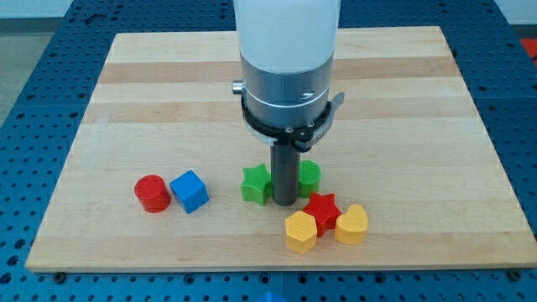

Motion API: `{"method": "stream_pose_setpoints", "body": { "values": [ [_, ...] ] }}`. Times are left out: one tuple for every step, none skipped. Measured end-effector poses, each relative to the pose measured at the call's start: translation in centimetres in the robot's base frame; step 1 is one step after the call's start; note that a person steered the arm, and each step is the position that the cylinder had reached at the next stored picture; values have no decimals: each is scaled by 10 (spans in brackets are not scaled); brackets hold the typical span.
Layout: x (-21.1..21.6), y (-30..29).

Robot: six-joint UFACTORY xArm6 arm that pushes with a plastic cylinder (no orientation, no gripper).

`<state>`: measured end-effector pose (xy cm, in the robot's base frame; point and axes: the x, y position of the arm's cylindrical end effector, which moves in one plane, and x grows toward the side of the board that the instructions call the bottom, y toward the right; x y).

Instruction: Move your arm towards the yellow hexagon

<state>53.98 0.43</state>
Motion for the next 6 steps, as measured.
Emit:
{"method": "stream_pose_setpoints", "body": {
  "values": [
    [2, -3],
    [58, -50],
    [79, -63],
    [79, -63],
    [73, -49],
    [54, -26]
  ]
}}
